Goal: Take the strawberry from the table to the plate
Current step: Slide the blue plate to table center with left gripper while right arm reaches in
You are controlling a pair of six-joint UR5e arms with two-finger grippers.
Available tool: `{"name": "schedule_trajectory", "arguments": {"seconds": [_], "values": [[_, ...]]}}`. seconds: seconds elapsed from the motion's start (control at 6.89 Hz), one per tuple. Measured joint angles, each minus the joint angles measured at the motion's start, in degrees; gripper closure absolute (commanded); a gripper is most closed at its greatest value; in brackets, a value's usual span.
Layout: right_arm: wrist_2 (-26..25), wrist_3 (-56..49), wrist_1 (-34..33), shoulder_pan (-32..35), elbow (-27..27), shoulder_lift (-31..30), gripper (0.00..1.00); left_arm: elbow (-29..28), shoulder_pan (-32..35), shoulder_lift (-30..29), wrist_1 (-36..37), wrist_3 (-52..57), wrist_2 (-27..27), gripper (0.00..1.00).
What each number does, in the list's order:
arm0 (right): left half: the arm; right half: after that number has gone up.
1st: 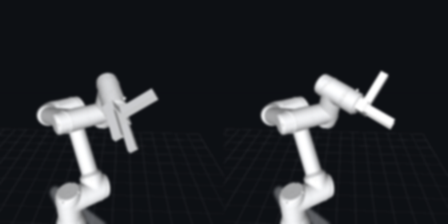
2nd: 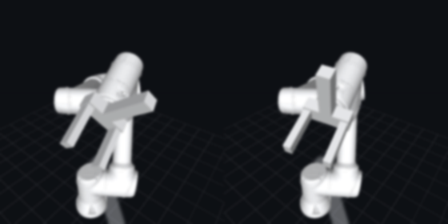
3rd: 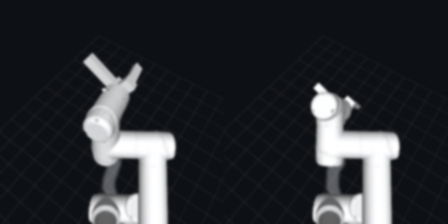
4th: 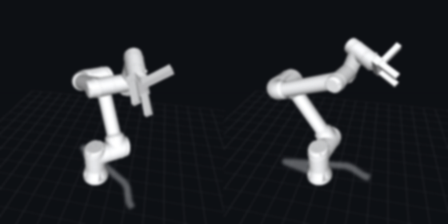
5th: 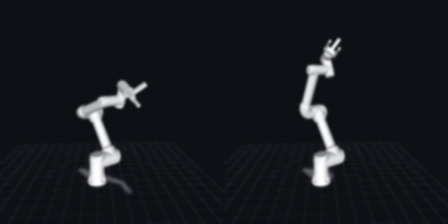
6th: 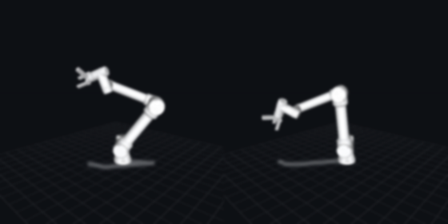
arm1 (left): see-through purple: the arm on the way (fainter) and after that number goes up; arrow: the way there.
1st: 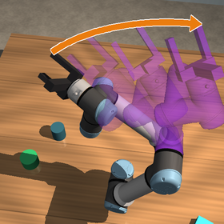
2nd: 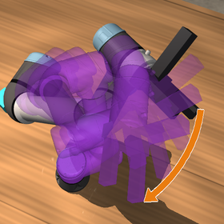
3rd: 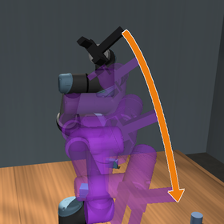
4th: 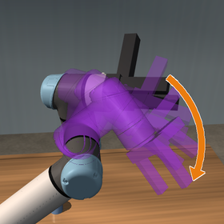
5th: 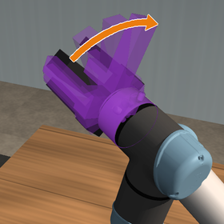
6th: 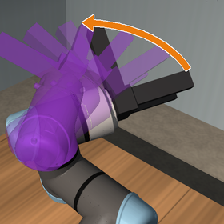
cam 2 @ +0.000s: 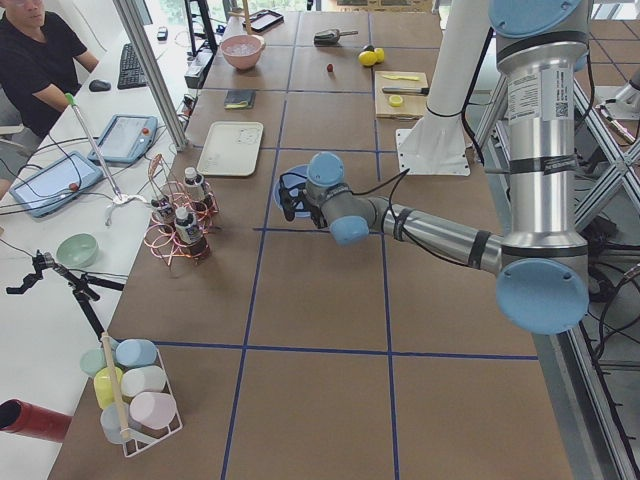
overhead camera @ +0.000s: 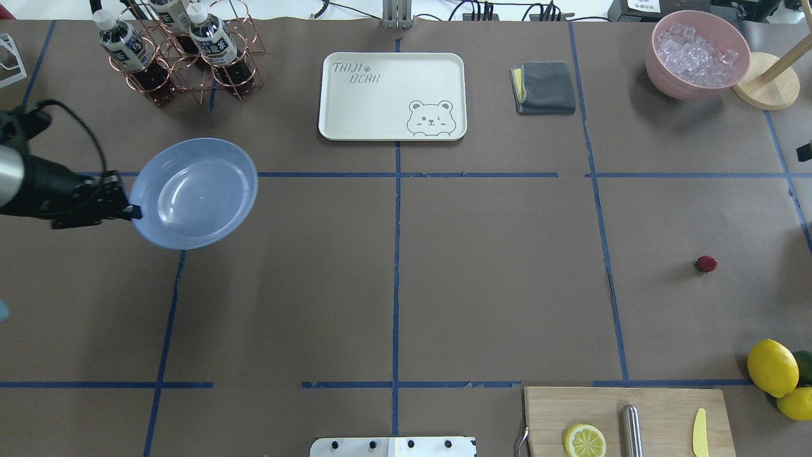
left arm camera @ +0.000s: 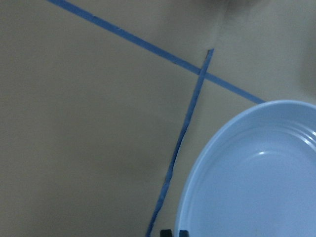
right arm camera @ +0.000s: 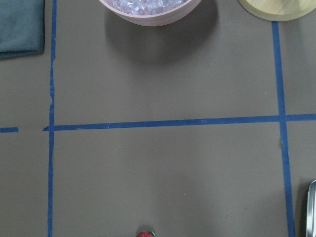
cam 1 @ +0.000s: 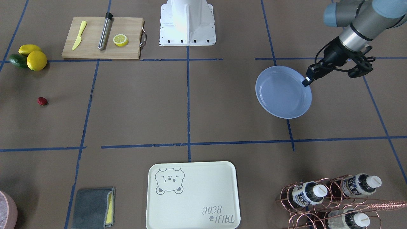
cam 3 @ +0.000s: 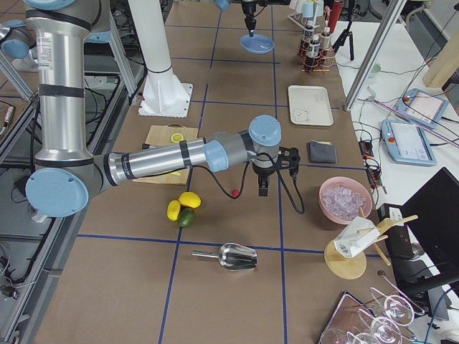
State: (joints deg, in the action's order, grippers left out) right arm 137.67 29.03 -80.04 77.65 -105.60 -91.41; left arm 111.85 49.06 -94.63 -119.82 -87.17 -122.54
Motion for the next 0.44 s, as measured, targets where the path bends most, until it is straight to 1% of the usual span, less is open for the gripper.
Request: {"name": "schedule_trajectory", "arguments": {"seconds": [0.15, 0.29, 0.44], "values": [[-2.5, 5.5, 3.7, -4.0, -0.1, 0.1, 0.0, -0.2, -5.8, -8.2, 8.1, -5.5, 5.4, 1.0], [-3.9, 9.5, 6.7, -7.4, -0.1, 0.2, 0.0, -2.1, -11.4, -15.6, 13.3, -11.4, 9.3, 1.0], [-4.4, 11.5, 8.1, -9.5, -0.2, 0.2, 0.0, -4.5, -15.9, -20.1, 15.2, -15.6, 12.3, 1.0]]}}
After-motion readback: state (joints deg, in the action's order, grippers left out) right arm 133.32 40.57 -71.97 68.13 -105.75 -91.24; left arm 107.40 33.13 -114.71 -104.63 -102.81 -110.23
